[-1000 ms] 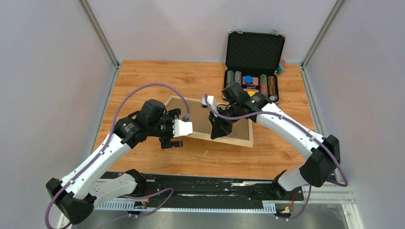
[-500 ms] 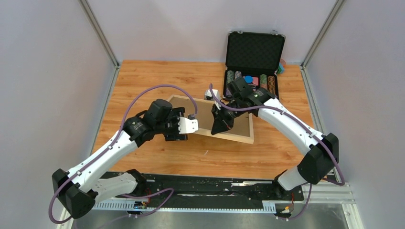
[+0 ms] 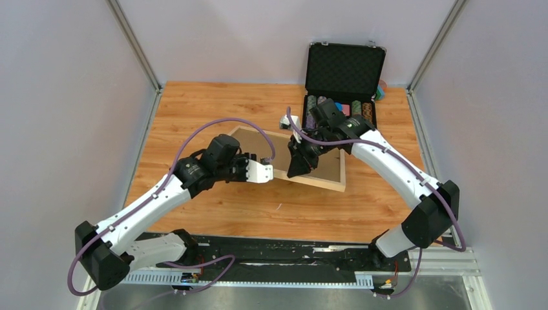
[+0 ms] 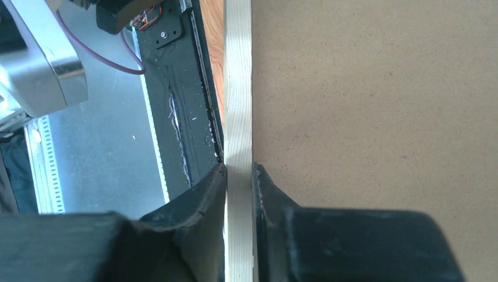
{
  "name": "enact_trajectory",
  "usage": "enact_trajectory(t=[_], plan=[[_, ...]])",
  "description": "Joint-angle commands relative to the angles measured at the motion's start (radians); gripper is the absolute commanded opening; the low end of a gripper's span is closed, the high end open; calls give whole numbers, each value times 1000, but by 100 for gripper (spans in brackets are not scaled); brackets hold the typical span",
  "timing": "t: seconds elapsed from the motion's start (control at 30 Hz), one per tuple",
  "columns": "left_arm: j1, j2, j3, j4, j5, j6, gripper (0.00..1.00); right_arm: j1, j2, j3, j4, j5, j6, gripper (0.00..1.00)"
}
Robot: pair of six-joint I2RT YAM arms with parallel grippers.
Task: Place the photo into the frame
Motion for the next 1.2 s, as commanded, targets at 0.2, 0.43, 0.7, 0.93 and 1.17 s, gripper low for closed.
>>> enact_trajectory(t=[0.2, 0.43, 0.7, 0.93, 1.17], plan=[[-3, 0, 69, 21, -43, -36, 4, -29, -62, 119, 39, 110, 32, 56], [-2, -11, 152, -19, -74, -69, 0, -70, -114, 151, 45, 174, 51, 70], [-3, -7, 252, -82, -111, -80, 0, -143, -158, 148, 66, 224, 87, 72], [-2, 39, 335, -173, -149, -137, 0, -212, -178, 149, 94, 250, 141, 71], [-2, 51, 411, -225, -184, -211, 0, -307, -196, 155, 117, 222, 197, 71]])
